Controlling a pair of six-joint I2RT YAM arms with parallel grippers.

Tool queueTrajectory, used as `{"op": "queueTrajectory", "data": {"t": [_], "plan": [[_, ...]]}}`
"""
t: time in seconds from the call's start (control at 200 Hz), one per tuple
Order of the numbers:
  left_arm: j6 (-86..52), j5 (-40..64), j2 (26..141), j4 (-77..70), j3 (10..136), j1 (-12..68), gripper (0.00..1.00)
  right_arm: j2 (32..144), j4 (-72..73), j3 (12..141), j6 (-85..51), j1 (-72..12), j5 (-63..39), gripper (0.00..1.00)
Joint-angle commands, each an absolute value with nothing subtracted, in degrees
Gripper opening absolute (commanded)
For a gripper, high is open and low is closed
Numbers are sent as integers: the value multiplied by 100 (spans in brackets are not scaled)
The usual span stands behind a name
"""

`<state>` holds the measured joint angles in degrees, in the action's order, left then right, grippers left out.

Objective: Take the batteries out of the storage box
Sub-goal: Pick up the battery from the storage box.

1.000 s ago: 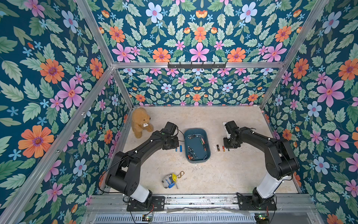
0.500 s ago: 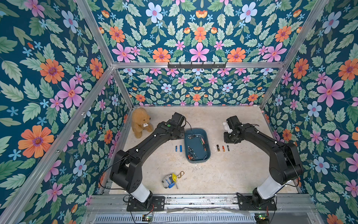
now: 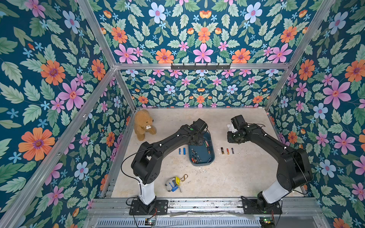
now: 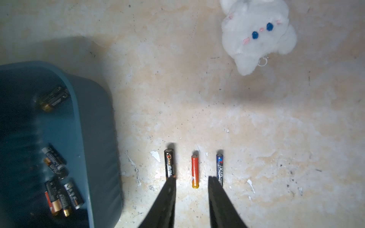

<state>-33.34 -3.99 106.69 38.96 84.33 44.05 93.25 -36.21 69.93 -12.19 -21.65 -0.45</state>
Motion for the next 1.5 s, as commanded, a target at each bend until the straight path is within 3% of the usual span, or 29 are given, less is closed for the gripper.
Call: {"op": "queueTrajectory", "data": {"t": [0.0, 0.37, 0.54, 0.725, 1.045, 1.345, 1.5], "plan": [[-3596, -339, 10863, 3962, 8497, 4496, 43, 9326, -3637, 7016, -1239, -2180, -131, 34], [-4226, -451, 11279, 4112, 8532, 4575, 52, 9359, -3642, 6960, -1127, -2179, -202, 34], [-4549, -457, 11382, 4134, 8475, 4575, 61, 9369, -3604, 6952, -1116, -2180, -299, 34], [-4673, -454, 11500, 4096, 8511, 4572, 62, 9370, -3575, 6910, -1049, -2180, -343, 34], [-4764, -389, 11514, 3927, 8285, 4519, 62, 9392, -3543, 6900, -1002, -2179, -416, 34], [-4646, -306, 11537, 3762, 8274, 4429, 46, 9409, -3573, 6965, -1024, -2180, -457, 34], [-4521, -194, 11635, 3674, 8340, 4398, 45, 9423, -3594, 6987, -1033, -2180, -446, 34]]}}
